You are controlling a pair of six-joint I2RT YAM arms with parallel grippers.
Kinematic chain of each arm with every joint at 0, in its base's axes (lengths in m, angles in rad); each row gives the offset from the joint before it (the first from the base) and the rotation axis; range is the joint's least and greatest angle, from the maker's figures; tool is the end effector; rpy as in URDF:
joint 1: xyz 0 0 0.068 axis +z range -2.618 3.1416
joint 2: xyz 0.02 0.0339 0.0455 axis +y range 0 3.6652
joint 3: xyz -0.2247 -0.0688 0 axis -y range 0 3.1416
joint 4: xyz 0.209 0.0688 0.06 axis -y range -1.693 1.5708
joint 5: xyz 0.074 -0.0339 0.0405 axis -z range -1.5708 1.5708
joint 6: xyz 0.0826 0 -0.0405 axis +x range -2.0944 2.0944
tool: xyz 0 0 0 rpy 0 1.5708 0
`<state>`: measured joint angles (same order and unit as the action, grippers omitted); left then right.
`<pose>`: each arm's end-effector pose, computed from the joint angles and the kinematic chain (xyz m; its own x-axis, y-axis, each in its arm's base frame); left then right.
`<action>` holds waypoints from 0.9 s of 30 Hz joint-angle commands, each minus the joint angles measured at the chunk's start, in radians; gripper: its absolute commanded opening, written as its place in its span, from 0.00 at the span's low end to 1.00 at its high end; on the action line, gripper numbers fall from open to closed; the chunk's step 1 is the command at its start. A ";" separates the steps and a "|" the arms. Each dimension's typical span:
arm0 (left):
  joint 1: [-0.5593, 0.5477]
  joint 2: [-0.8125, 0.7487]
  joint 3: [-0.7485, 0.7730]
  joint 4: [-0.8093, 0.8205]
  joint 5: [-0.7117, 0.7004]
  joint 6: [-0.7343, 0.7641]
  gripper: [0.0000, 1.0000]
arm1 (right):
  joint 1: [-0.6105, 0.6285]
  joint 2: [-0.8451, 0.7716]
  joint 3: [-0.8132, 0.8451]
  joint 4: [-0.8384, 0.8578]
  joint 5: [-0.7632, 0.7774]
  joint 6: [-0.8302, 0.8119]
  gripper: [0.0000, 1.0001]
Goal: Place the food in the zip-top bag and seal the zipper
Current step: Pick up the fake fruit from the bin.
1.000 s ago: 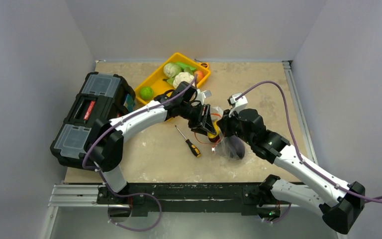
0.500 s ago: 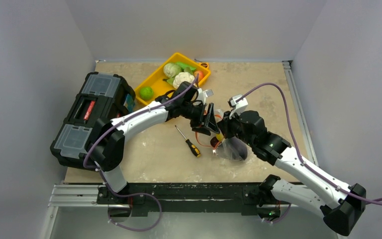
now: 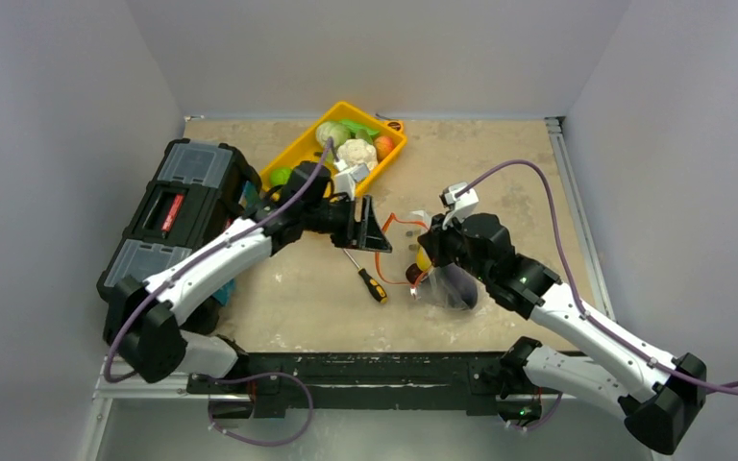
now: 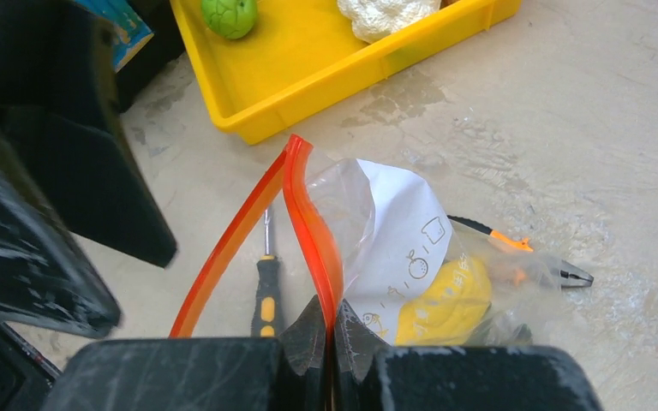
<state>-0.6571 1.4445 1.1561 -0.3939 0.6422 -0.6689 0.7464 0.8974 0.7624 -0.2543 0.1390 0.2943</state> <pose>0.2215 -0.2334 0.2461 -0.9233 0.0851 -0.3747 0.3629 0.5135 -0.7776 0.1834 0.1540 0.2613 -0.4344 -0.0105 -0.9006 -0.4727 0.8538 0.2180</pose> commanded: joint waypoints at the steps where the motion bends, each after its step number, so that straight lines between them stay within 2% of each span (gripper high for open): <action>1: 0.061 -0.196 -0.108 0.170 -0.096 -0.015 0.60 | 0.007 0.019 0.023 0.051 0.008 -0.003 0.00; 4: 0.088 -0.274 -0.165 0.205 -0.167 -0.041 0.62 | 0.007 0.024 0.022 0.065 0.002 -0.004 0.00; 7: 0.101 -0.314 -0.161 0.152 -0.276 -0.029 0.62 | 0.007 0.025 0.028 0.064 0.003 -0.004 0.00; 12: 0.105 -0.306 -0.095 -0.030 -0.600 0.022 0.62 | 0.007 0.018 0.029 0.048 0.005 -0.012 0.00; 14: 0.111 -0.287 -0.078 -0.069 -0.711 0.041 0.65 | 0.007 0.011 0.031 0.038 0.017 -0.012 0.00; 17: 0.119 -0.221 -0.044 -0.112 -0.888 0.046 0.78 | 0.006 -0.001 0.014 0.055 0.019 -0.011 0.00; 19: 0.120 -0.154 -0.008 -0.128 -0.966 0.083 0.83 | 0.007 0.003 0.016 0.061 0.014 -0.009 0.00; 23: 0.120 -0.006 0.102 -0.155 -1.065 0.187 0.85 | 0.007 0.009 0.024 0.054 0.006 -0.007 0.00; 27: 0.122 0.138 0.180 -0.122 -1.098 0.309 0.86 | 0.007 -0.001 0.027 0.038 0.019 -0.018 0.00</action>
<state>-0.5404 1.4849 1.2385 -0.5209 -0.3325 -0.5156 0.7471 0.9184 0.7624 -0.2428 0.1394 0.2939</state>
